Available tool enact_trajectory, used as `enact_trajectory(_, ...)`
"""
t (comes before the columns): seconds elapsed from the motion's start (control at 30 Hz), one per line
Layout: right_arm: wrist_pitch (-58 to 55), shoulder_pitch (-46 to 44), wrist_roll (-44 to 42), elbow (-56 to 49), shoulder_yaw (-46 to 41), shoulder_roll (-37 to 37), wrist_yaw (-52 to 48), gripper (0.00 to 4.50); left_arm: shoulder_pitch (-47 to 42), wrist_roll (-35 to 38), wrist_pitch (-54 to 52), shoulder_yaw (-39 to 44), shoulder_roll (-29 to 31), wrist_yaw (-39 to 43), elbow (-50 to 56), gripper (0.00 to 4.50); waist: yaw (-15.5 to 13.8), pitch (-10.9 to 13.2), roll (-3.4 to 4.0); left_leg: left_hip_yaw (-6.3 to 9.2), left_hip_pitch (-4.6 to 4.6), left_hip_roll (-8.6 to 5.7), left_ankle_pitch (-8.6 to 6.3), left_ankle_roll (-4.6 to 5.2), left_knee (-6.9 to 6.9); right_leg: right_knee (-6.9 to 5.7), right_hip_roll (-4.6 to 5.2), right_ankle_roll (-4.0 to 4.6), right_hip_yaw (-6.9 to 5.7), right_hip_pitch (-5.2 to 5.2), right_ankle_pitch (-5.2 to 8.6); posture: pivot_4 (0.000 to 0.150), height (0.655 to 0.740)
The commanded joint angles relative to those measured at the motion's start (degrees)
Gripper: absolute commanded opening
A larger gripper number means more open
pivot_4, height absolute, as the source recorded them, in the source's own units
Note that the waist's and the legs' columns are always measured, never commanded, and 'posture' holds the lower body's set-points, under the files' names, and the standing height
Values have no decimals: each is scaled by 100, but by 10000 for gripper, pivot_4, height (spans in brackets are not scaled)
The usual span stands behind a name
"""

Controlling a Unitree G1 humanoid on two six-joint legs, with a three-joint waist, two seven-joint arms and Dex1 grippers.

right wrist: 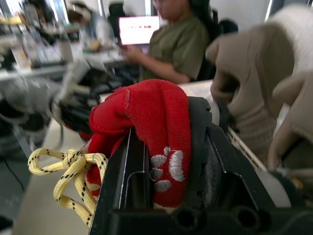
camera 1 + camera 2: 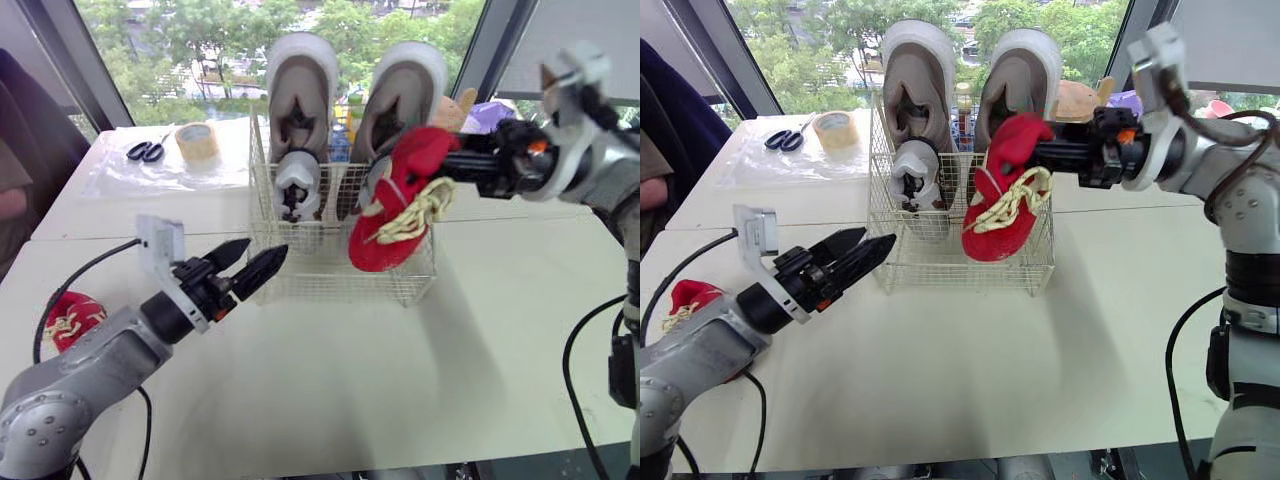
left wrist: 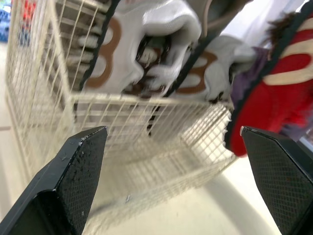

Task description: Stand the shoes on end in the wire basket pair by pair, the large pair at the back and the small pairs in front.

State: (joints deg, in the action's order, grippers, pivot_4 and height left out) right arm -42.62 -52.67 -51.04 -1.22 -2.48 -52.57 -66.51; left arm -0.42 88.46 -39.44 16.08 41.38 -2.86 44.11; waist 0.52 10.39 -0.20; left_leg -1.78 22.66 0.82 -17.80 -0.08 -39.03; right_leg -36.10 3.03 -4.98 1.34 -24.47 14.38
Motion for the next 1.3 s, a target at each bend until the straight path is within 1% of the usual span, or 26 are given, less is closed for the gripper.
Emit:
enact_trajectory(0.03, 655, 79, 762, -144, 142, 20, -174, 8882, 21, 253, 133, 208, 145, 155, 145, 44778, 2, -1, -1, 0, 0, 0, 0, 0, 0, 0, 0, 0, -1, 0, 0, 1500, 7400)
enact_trajectory(0.1, 815, 115, 985, -105, 185, 88, -175, 8882, 35, 298, 146, 228, 193, 198, 103, 44778, 9, -1, -1, 0, 0, -2, 0, -1, -1, 0, 2, 2, -1, 1, 1, 1500, 7400)
enact_trajectory(0.47, 956, 812, 1421, -546, 295, 264, -292, 8882, -141, 452, 124, 223, 429, 409, -158, 44778, 6, -1, -1, 1, -2, -1, 2, -3, -3, -3, -3, 0, -2, 3, 0, 1500, 7400)
enact_trajectory(0.53, 961, 873, 1459, -569, 249, 242, -306, 18492, -192, 469, 117, 219, 459, 425, -211, 45000, 3, -1, -1, 1, -2, -1, 2, -3, -2, -2, -4, 0, -3, 3, 0, 1500, 7400)
enact_trajectory(0.57, 941, 887, 1456, -580, 216, 232, -319, 21820, -213, 478, 114, 216, 467, 429, -232, 45000, 5, -1, -1, 1, -2, -1, 2, -3, -2, -2, -5, 0, -3, 3, 0, 1500, 7400)
enact_trajectory(0.67, 931, 906, 1522, -577, 165, 174, -333, 37305, -225, 528, 91, 220, 493, 453, -274, 45000, 11, -1, -1, 1, -3, -1, 2, -3, -3, -3, -8, 0, -3, 3, 0, 1500, 7400)
enact_trajectory(0.7, 911, 849, 1541, -544, 123, 168, -271, 41748, -215, 561, 71, 232, 515, 473, -289, 45000, 19, -1, -1, 1, -3, -1, 2, -3, -3, -3, -9, 0, -3, 3, 0, 1500, 7400)
enact_trajectory(0.73, 858, 774, 1526, -524, 69, 163, -209, 44447, -188, 603, 47, 262, 546, 508, -302, 45000, 22, -1, -1, 1, -4, 0, 2, -3, -3, -4, -9, -2, -2, 3, -1, 1500, 7400)
enact_trajectory(0.8, 655, 666, 1347, -565, -69, 118, -190, 44447, -90, 722, 16, 364, 616, 573, -316, 45000, 30, 0, 0, 0, -5, 1, 2, -3, -3, -5, -11, -2, -2, 3, -1, 1500, 7400)
enact_trajectory(0.87, 327, 580, 985, -679, -284, 59, -223, 44447, 69, 861, -16, 526, 690, 668, -362, 45000, 25, 0, 0, 1, -6, 3, 2, -4, -3, -7, -13, -2, -2, 2, -1, 1500, 7400)
enact_trajectory(1.1, -677, 219, -235, -954, -995, 6, -176, 44447, 388, 974, -66, 828, 843, 908, -538, 45000, 7, 0, -1, 2, -8, 3, 2, -4, -3, -6, -9, 0, -2, 5, 0, 1500, 7400)
enact_trajectory(1.2, -835, 260, -379, -1112, -995, -102, -284, 44447, 442, 874, -79, 982, 914, 797, -767, 45000, 9, 0, -1, 1, -7, 2, 2, -4, -3, -5, -5, 0, -3, 5, 0, 1500, 7400)
enact_trajectory(1.27, -844, 333, -368, -1175, -930, -205, -409, 44447, 421, 767, -52, 1108, 948, 596, -900, 45000, 13, 0, -1, 1, -8, 2, 2, -4, -3, -6, -5, 0, -2, 5, 0, 1500, 7400)
enact_trajectory(1.3, -801, 321, -328, -1208, -872, -224, -462, 44447, 359, 593, -22, 1167, 993, 366, -975, 45000, 14, 0, -1, 2, -9, 2, 2, -4, -3, -6, -6, 0, -2, 5, 0, 1500, 7400)
